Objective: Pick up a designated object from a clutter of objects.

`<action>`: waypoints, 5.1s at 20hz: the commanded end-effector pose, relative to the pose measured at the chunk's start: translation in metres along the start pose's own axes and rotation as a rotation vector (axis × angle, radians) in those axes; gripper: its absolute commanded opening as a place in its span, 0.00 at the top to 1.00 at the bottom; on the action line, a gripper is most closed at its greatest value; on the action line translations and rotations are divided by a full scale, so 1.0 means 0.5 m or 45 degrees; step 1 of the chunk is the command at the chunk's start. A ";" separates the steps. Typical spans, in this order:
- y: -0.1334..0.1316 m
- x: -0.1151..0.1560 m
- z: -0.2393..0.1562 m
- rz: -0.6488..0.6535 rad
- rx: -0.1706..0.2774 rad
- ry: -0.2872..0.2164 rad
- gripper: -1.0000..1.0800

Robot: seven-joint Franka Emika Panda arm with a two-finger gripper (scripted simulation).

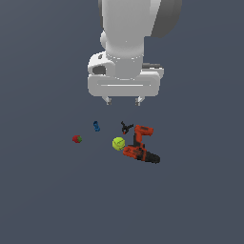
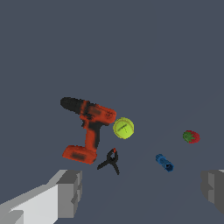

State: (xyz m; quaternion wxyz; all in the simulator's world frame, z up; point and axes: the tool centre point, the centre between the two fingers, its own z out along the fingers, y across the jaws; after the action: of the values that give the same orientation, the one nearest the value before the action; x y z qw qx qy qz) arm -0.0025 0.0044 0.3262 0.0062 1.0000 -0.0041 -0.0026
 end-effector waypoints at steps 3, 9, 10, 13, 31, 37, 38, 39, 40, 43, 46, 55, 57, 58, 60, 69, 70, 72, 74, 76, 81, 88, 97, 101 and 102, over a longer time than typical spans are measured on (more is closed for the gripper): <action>0.000 0.001 0.000 -0.005 -0.003 0.001 0.04; -0.003 0.009 0.002 -0.055 -0.027 0.011 0.04; -0.003 0.009 0.002 -0.058 -0.028 0.011 0.04; -0.003 0.009 0.001 -0.055 -0.027 0.011 0.04; 0.091 -0.018 0.155 -0.077 0.007 0.008 0.04; 0.161 -0.063 0.263 -0.084 0.023 0.009 0.04; 0.173 -0.073 0.281 -0.085 0.024 0.009 0.04; 0.184 -0.083 0.299 -0.086 0.025 0.009 0.04; 0.196 -0.094 0.316 -0.086 0.026 0.009 0.04; 0.227 -0.128 0.363 -0.087 0.027 0.010 0.04; 0.251 -0.159 0.400 -0.087 0.025 0.010 0.04; 0.293 -0.224 0.463 -0.086 0.017 0.008 0.04; 0.297 -0.231 0.468 -0.086 0.017 0.007 0.04; 0.298 -0.233 0.470 -0.086 0.016 0.007 0.04; 0.299 -0.235 0.471 -0.086 0.016 0.007 0.04; 0.298 -0.235 0.501 -0.085 0.016 0.006 0.04; 0.298 -0.235 0.509 -0.085 0.016 0.006 0.04; 0.298 -0.235 0.527 -0.085 0.016 0.006 0.04; 0.298 -0.236 0.545 -0.085 0.016 0.006 0.04; 0.298 -0.236 0.558 -0.085 0.016 0.006 0.04; 0.297 -0.235 0.574 -0.086 0.015 0.007 0.04; 0.298 -0.234 0.572 -0.086 0.015 0.007 1.00; 0.298 -0.234 0.571 -0.086 0.015 0.007 1.00; 0.290 -0.232 0.561 -0.086 0.015 0.007 1.00; 0.286 -0.230 0.556 -0.086 0.015 0.007 1.00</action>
State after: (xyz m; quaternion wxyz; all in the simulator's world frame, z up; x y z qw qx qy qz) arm -0.1214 -0.1436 0.0474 0.0000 0.9996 0.0292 -0.0005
